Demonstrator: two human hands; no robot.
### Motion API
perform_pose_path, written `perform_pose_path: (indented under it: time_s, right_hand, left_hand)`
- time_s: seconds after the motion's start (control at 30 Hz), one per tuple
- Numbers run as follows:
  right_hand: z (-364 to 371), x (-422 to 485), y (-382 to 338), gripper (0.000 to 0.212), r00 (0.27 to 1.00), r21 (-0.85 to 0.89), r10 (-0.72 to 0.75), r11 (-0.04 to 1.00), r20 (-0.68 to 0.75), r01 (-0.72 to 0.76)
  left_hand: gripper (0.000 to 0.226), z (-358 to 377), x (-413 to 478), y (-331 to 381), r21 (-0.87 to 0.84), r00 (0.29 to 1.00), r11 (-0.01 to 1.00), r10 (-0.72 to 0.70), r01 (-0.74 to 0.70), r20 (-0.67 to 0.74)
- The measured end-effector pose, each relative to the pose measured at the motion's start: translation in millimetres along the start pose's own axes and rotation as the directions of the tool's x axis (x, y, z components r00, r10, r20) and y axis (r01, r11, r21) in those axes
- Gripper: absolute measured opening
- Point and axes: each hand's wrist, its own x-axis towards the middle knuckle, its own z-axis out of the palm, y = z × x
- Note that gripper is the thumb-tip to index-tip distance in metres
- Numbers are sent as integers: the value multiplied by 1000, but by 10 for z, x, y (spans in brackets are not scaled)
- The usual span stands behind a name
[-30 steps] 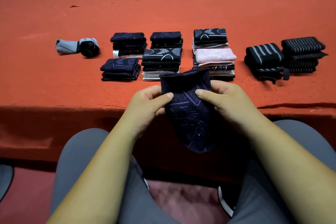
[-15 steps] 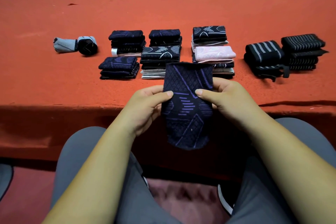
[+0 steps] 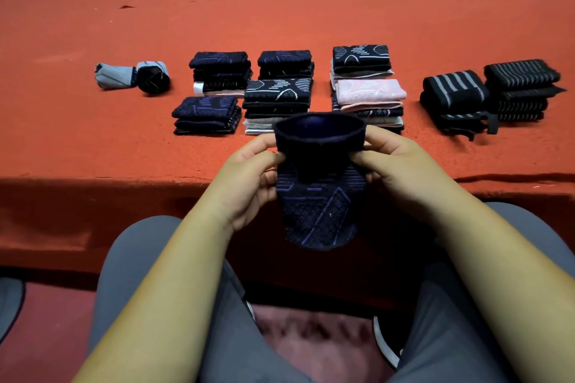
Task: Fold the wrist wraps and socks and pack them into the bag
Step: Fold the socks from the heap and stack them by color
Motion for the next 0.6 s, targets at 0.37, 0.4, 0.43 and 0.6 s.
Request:
perform_pose_path:
  time_s: [0.37,0.4,0.43,0.6]
  right_hand:
    - [-7,-14,-52,26,998,-28,-37,999,-48,36]
    - [-7,-12,-40,20,997,-77,-67,995,-35,64]
    - [-6,-10,-28,14,996,-127,-90,988,-24,87]
    - [-17,-3,34,14,994,-140,-98,986,-45,90]
  left_hand:
    - [28,14,34,-13,-85,1000,996,6,-8,-29]
    - [29,18,33,-24,-83,1000,997,8,-9,-13]
    - [34,24,25,-41,-66,1000,998,13,-12,9]
    - [35,17,-25,-83,123,995,991,45,-56,90]
